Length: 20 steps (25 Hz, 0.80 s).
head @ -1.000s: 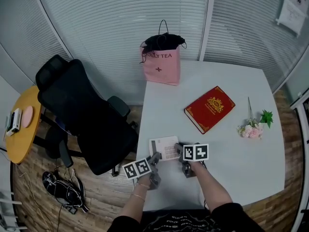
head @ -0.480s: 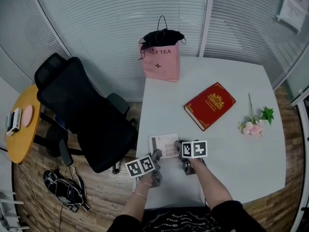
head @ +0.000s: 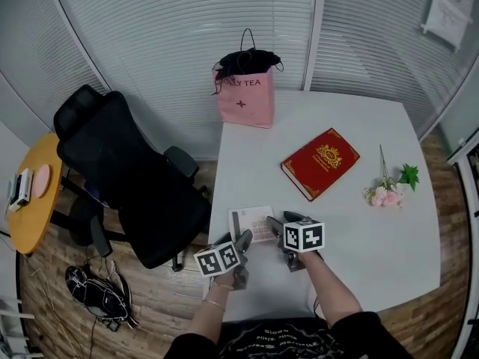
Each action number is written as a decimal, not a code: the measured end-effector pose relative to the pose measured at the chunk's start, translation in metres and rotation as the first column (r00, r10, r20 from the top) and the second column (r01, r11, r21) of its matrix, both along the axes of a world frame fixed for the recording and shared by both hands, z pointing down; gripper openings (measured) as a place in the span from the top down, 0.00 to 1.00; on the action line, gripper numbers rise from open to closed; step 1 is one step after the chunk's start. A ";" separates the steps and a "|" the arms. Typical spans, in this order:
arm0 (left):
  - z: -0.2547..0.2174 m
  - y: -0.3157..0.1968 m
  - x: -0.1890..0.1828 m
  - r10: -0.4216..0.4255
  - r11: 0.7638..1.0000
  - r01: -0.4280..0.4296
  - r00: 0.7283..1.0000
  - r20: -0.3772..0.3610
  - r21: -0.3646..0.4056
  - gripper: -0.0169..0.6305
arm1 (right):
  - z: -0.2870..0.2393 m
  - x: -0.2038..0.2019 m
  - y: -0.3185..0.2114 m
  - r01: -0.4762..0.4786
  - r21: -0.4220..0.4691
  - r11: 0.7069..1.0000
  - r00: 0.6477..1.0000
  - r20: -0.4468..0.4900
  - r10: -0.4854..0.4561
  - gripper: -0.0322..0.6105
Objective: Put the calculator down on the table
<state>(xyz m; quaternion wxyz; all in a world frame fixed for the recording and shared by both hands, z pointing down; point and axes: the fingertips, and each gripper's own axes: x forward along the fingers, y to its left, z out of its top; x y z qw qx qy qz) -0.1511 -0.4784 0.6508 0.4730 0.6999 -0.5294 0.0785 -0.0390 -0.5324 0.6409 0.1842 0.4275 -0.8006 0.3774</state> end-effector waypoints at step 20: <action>-0.111 0.122 0.022 0.123 0.885 -0.234 0.951 0.283 0.403 0.46 | -0.109 0.036 0.132 0.115 0.386 0.915 0.991 -0.112 -0.077 0.53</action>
